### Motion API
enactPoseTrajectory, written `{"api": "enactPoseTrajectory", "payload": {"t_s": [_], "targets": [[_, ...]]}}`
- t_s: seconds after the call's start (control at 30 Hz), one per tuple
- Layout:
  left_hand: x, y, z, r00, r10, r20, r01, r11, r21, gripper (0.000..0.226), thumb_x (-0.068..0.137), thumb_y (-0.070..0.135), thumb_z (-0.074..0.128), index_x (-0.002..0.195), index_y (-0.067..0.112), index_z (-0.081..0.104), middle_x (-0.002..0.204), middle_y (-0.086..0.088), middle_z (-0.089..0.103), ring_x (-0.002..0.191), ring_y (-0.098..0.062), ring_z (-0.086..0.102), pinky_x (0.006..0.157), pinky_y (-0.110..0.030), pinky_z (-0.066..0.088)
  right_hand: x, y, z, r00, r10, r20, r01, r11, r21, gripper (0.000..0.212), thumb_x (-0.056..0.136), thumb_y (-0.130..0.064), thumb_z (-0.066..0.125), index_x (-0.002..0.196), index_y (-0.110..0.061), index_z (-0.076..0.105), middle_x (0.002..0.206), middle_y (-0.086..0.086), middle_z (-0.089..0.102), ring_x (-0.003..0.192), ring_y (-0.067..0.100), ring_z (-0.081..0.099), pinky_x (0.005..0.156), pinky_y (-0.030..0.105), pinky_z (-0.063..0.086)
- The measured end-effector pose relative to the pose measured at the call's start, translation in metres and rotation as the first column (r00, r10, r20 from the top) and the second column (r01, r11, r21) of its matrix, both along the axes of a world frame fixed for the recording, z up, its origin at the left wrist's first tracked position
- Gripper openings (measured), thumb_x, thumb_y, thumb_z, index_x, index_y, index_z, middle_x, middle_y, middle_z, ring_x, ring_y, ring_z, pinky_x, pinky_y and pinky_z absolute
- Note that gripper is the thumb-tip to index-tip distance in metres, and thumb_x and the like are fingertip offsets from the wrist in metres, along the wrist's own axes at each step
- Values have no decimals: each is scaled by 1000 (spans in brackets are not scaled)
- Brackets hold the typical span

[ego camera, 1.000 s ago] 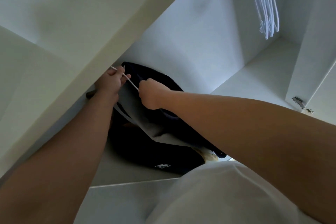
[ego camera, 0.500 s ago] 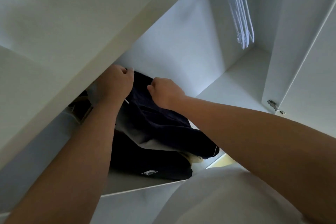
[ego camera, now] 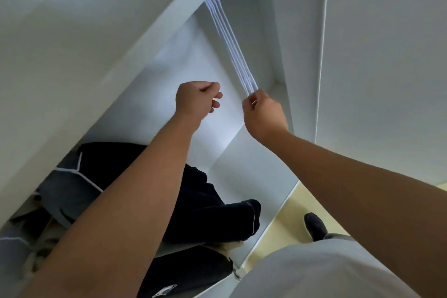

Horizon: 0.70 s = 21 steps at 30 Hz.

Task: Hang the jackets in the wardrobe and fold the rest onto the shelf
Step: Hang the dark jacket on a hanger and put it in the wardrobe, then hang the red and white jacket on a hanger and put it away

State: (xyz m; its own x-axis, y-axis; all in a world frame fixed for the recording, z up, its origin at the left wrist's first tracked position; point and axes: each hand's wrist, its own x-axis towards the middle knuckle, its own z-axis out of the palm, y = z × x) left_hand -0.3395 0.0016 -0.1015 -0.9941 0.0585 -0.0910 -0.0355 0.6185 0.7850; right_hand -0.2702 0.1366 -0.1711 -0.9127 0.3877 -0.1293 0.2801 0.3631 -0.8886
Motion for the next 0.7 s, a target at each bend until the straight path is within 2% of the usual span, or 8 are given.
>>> {"api": "enactPoseTrajectory", "payload": {"t_s": [0.17, 0.27, 0.4, 0.5, 0.6, 0.7], "targets": [[-25, 42, -8, 999, 33, 34, -34, 999, 41, 19, 94, 20, 65, 77, 24, 71, 89, -5, 76, 58, -14, 71, 56, -22, 55, -13, 36, 5, 994, -87, -61, 88, 996, 12, 19, 102, -31, 44, 106, -18, 57, 110, 5, 59, 94, 24, 56, 74, 33, 45], [-38, 61, -12, 991, 112, 78, -119, 990, 80, 20, 96, 21, 65, 76, 17, 70, 86, -7, 76, 60, -18, 74, 57, -25, 58, -21, 48, 4, 998, -44, -34, 44, 999, 8, 23, 101, -36, 47, 115, -20, 54, 119, 5, 57, 106, 27, 57, 83, 39, 52], [-49, 76, -17, 975, 194, 112, -203, 976, 77, 23, 96, 23, 66, 76, 12, 70, 75, -4, 75, 60, -19, 74, 61, -30, 62, -34, 53, 4, 999, 48, -26, -47, 998, 38, 42, 99, -42, 54, 134, -19, 49, 130, 5, 57, 117, 26, 55, 98, 44, 50], [-49, 81, -19, 966, 207, 154, -220, 972, 76, 19, 96, 17, 67, 78, 12, 71, 71, -2, 75, 61, -18, 74, 62, -29, 62, -42, 56, 6, 994, 106, 11, -106, 993, 41, 49, 98, -41, 57, 140, -20, 46, 131, 4, 60, 113, 26, 60, 94, 44, 54], [-47, 84, -17, 965, 187, 183, -203, 977, 70, 12, 90, 3, 65, 85, 6, 75, 68, -4, 74, 58, -20, 72, 60, -27, 60, -46, 55, 7, 991, 131, 18, -132, 991, 31, 44, 98, -34, 57, 139, -20, 48, 126, 3, 63, 106, 25, 62, 89, 41, 56], [-45, 85, -16, 960, 171, 221, -195, 976, 93, 9, 88, 1, 66, 86, 2, 74, 66, -7, 72, 57, -20, 69, 61, -27, 59, -46, 58, 8, 991, 136, 19, -136, 990, 38, 37, 98, -28, 56, 134, -21, 52, 120, 3, 65, 103, 25, 63, 88, 40, 57]]}}
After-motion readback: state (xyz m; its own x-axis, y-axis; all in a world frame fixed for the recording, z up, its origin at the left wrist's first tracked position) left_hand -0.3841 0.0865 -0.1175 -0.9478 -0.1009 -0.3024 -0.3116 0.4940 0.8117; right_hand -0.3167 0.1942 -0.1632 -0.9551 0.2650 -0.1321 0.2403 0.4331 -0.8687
